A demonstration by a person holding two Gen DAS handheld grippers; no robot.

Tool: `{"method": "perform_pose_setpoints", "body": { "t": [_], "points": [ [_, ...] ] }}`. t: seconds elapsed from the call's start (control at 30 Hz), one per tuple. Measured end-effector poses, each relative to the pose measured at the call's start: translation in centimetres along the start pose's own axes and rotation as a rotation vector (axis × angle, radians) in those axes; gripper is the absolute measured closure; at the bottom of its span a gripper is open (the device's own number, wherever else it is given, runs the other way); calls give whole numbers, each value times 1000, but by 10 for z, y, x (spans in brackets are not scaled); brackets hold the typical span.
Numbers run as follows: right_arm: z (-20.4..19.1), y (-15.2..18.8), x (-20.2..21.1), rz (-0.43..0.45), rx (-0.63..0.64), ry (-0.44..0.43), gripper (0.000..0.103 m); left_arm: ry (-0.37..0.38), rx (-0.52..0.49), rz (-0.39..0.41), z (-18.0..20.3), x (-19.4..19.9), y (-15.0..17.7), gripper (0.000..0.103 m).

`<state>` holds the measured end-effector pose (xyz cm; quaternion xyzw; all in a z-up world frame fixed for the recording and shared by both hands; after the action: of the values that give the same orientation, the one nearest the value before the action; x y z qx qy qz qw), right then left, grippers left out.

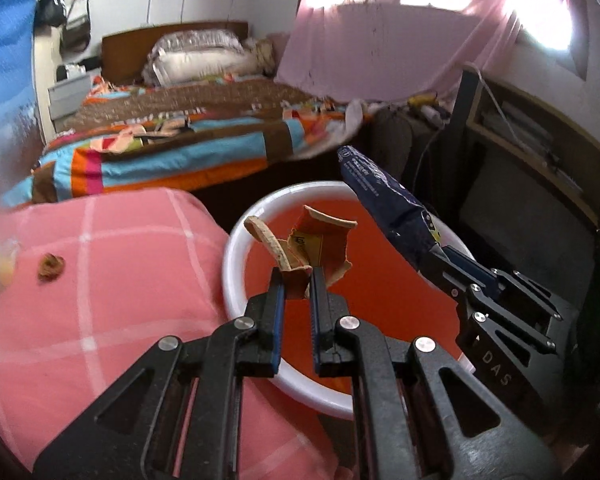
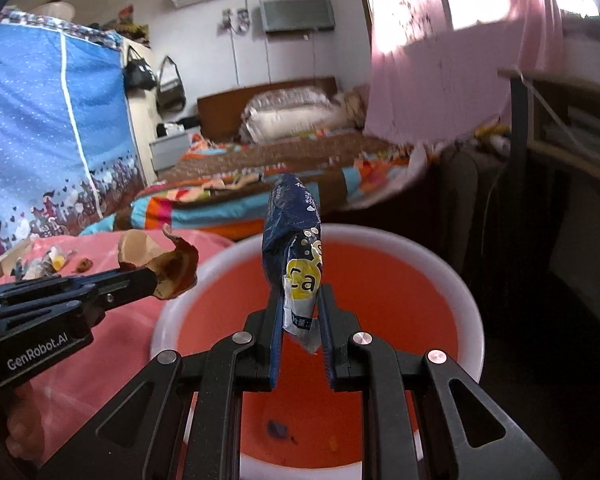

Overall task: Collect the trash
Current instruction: 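Carry both items over the bucket and open both tools to drop them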

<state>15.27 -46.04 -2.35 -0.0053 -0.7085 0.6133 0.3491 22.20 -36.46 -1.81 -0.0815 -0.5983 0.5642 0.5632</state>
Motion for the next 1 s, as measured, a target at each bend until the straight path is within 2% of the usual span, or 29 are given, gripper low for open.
{"method": "perform_pose_setpoints", "body": {
  "t": [0.23,0.4,0.5,0.57,0.6,1.0],
  "points": [
    [13,12,-18,-95,-4,21,87,12,39,-91,1,-24,4,88],
    [18,21,-27,-156,-15,18,85,13,47,-120,3,-31,4,87],
    [22,22,-27,-165,-23,18,85,8,59,-119,1,-31,4,86],
    [24,20,-26,-163,-28,20,75,8,70,-124,-1,-32,5,85],
    [25,20,-24,-159,-33,22,74,9,75,-125,-1,-31,5,84],
    [26,14,-24,-158,-51,29,72,0,97,-85,-8,-19,2,66]
  ]
}}
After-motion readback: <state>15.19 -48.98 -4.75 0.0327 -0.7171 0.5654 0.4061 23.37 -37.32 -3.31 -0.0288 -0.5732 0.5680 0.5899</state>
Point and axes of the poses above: each gripper's, at about its wrist camera, not at the fingertips, and x roughly against the way its jaws point, z to its right, y to its underside, the point moved 6 cm from there along -x, roughly the way its jaws point, and after that the axes turned 13 degrees about y, right-handed, at the moved point
